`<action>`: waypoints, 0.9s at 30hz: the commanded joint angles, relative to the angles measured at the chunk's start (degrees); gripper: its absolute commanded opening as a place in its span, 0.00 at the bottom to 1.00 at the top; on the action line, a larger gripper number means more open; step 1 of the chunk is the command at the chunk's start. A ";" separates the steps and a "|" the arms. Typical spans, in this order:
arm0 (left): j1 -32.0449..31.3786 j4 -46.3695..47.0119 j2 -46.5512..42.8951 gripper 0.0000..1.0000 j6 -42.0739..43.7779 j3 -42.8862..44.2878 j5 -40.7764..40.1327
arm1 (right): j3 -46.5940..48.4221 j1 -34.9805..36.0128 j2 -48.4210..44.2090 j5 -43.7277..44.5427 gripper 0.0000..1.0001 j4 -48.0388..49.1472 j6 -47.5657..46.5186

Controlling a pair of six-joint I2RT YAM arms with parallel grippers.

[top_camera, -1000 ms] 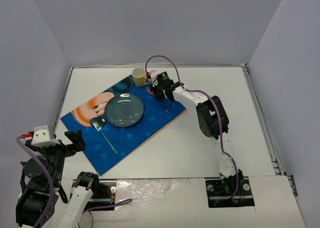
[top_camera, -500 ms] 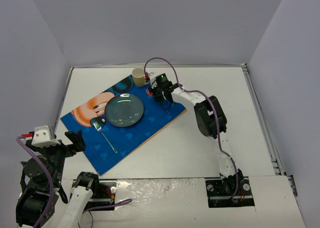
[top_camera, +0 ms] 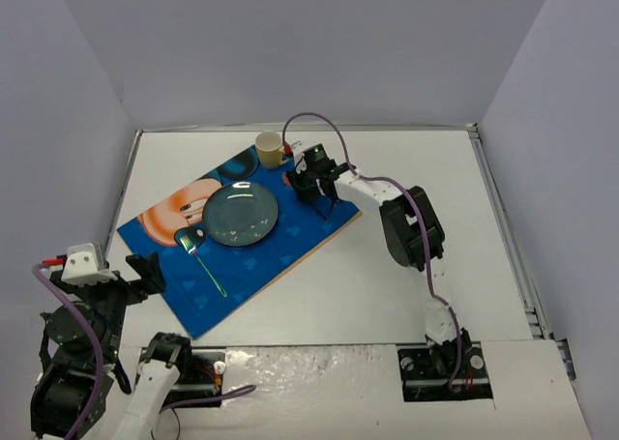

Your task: Set the dinner table for one person

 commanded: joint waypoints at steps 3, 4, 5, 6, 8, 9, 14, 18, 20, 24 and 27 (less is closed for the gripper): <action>-0.44 1.56 1.28 0.97 -0.32 0.97 -2.25 | -9.20 -0.51 -26.14 5.46 0.59 2.00 3.20; -0.51 1.80 0.79 0.97 -0.47 0.67 -2.56 | -12.48 -0.73 -28.85 6.88 0.61 2.00 3.65; -0.53 1.89 0.43 0.97 -0.57 0.49 -2.74 | -15.38 -1.18 -32.31 8.42 0.62 2.59 4.02; -0.53 1.89 0.14 0.97 -0.65 0.37 -2.91 | -18.02 -1.71 -36.08 9.96 0.64 3.40 4.35; -0.53 1.71 0.01 0.97 -0.69 0.45 -3.25 | -22.13 -2.58 -43.37 11.58 0.66 3.85 4.90; -0.56 1.62 -0.02 0.97 -0.66 0.55 -3.52 | -24.19 -3.08 -46.41 12.64 0.68 3.82 5.72; -0.99 1.23 -0.01 0.97 -0.04 0.55 -5.90 | -34.69 -4.18 -65.64 20.34 0.77 3.81 9.00; -1.51 1.24 -0.63 0.97 0.82 0.19 -7.36 | -42.97 -4.23 -82.14 28.08 0.88 3.48 9.35; -1.76 1.10 -0.86 0.97 0.98 0.14 -8.16 | -46.08 -4.23 -87.93 30.60 0.96 3.06 10.02; -1.85 1.39 -1.37 0.97 1.33 -1.15 -8.56 | -50.40 -4.23 -99.11 35.78 1.00 2.80 9.97; -1.85 2.37 -1.84 0.97 1.39 -2.84 -8.75 | -53.43 -4.23 -105.16 39.81 1.00 2.80 9.89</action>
